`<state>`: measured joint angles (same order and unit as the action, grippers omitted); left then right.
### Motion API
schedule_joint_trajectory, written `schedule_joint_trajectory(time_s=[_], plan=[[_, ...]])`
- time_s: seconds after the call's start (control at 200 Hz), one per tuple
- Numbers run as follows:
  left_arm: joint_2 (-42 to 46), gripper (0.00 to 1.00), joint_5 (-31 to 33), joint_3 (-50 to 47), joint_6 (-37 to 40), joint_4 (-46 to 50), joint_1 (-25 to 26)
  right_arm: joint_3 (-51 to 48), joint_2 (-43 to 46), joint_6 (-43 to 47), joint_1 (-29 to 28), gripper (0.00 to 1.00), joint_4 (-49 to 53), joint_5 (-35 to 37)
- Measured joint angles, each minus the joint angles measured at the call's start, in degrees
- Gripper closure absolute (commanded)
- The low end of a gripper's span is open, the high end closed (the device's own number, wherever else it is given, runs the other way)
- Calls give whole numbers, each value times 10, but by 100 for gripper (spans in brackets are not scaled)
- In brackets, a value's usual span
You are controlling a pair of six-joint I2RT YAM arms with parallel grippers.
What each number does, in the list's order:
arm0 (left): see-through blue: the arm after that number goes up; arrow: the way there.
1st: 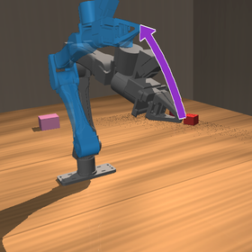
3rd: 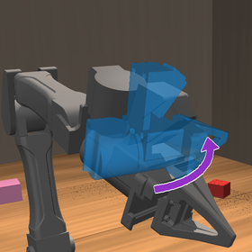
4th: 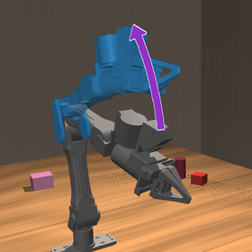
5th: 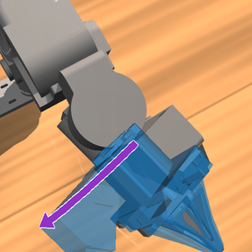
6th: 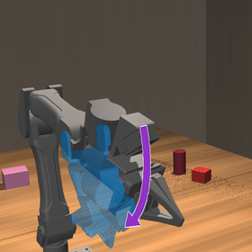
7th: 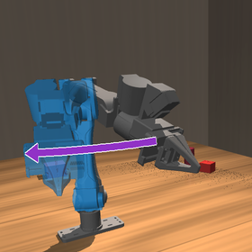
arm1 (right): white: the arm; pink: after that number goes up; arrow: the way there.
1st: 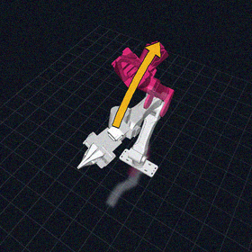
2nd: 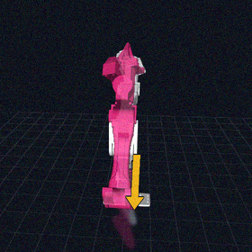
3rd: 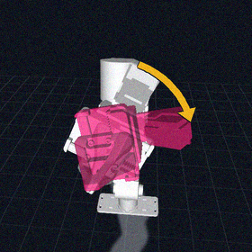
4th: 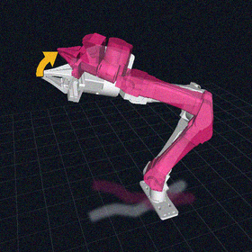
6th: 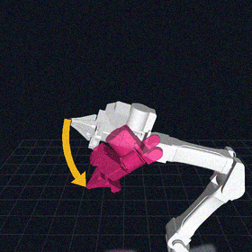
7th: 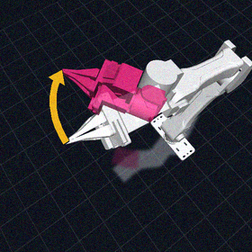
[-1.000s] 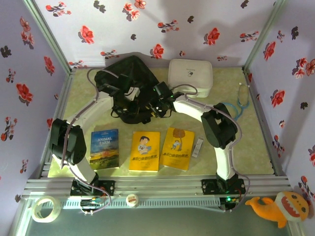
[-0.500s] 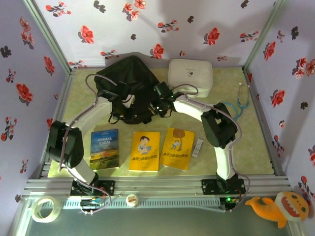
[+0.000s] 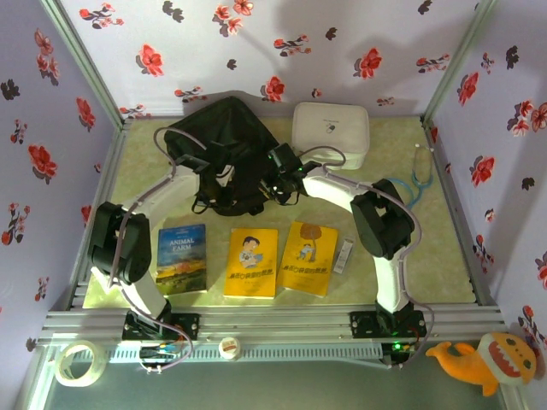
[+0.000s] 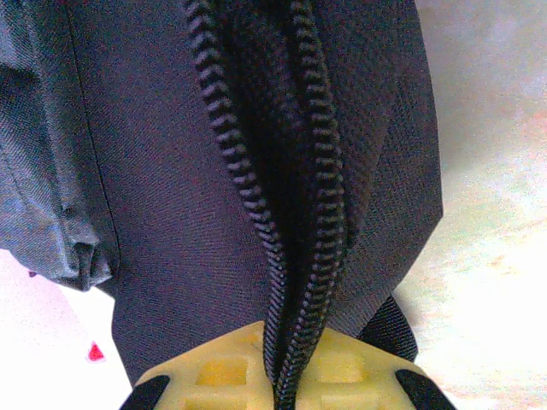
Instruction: Pack the student bag
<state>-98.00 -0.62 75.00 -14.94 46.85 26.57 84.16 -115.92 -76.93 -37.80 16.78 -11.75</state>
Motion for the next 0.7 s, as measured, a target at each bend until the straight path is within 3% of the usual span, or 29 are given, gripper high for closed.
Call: schedule_joint_trajectory(time_s=[0.7], plan=[[-27,100,37,9,-12,0,-30,-16,27,35,5,95,0,41]])
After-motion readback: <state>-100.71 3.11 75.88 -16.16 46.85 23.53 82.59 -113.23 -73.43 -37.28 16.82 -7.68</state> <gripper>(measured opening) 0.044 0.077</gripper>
